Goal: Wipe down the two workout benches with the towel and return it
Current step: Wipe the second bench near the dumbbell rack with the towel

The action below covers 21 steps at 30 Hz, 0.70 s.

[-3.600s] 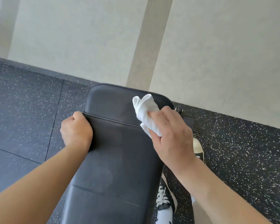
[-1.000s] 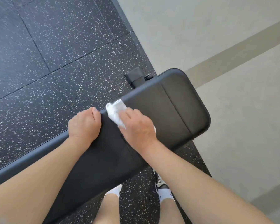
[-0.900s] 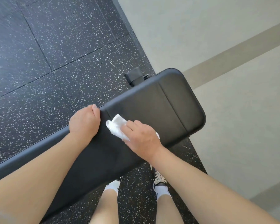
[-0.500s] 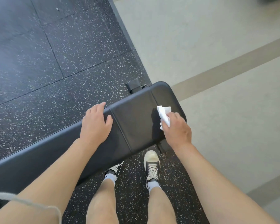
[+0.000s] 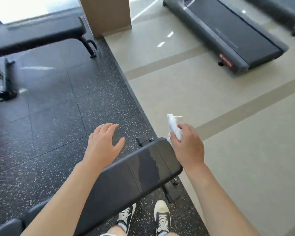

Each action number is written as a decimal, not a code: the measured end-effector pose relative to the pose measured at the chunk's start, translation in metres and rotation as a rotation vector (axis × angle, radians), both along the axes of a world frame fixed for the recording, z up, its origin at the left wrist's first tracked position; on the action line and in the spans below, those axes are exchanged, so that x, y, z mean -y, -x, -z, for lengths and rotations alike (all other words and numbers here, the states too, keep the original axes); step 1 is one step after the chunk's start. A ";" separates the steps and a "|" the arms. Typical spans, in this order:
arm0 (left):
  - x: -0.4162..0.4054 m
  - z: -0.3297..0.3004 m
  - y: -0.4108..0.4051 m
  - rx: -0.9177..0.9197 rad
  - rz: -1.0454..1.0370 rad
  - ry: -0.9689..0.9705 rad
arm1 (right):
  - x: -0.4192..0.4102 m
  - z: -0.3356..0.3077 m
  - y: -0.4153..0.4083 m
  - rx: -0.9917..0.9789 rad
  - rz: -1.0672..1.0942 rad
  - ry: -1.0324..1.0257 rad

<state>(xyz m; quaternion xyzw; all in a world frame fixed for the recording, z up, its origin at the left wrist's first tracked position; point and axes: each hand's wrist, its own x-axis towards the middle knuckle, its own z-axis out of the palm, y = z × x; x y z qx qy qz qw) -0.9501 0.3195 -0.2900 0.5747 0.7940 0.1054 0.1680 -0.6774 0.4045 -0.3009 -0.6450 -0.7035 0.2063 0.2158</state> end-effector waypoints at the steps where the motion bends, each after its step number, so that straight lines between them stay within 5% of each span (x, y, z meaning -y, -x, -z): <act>1: 0.000 -0.019 0.001 -0.007 0.006 -0.011 | -0.001 -0.021 -0.001 -0.006 -0.010 -0.031; 10: 0.037 -0.173 -0.014 0.027 -0.020 -0.217 | 0.004 -0.179 -0.022 -0.087 -0.091 -0.243; 21: 0.133 -0.269 -0.011 -0.061 -0.310 -0.337 | 0.022 -0.258 0.024 -0.135 -0.323 -0.355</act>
